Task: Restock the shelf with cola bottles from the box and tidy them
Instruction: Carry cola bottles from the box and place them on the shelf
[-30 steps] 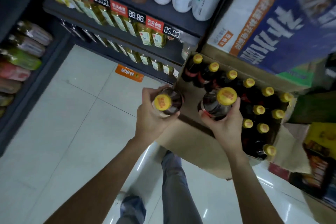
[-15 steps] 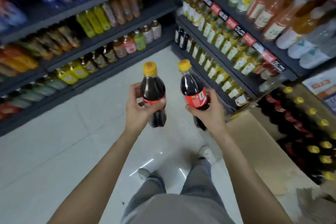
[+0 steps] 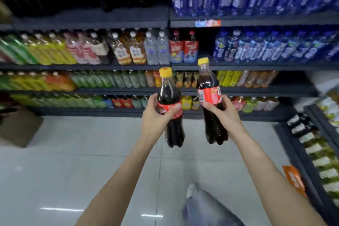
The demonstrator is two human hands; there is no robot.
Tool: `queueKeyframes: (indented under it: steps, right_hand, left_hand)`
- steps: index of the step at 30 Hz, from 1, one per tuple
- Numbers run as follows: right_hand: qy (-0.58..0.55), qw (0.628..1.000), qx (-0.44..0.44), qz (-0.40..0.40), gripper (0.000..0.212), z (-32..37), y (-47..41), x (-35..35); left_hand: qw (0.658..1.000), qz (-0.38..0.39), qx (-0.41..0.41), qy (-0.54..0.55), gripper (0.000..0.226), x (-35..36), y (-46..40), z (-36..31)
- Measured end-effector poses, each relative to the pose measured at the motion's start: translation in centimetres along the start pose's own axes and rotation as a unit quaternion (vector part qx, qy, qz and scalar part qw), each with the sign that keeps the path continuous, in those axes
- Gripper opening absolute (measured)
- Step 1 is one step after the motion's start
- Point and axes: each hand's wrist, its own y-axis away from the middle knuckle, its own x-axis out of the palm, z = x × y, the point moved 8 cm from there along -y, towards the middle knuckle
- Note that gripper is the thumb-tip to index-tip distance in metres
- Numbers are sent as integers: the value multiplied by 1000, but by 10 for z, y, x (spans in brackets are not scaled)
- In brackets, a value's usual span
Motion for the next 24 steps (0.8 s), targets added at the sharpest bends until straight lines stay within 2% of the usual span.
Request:
queueKeyframes:
  steps: [5,8,14,24]
  right_hand:
    - [-50,996,-50,51,27,68,-99,93]
    - [-57,992,-102,58,35,112,-163,142]
    - [-29,983,-177,48,58,193,-275,219]
    - [3,971,-237,-19,68,260,-441,314]
  left_hand:
    - [997,-61,48,11,65,-71,-107,-11]
    - [991,-94,90,5,65,-105,-178,-27]
    - [980,-146,133,-3,68,-160,-321,-54]
    - [965,-179,178,-68,68,-190,-529,-65]
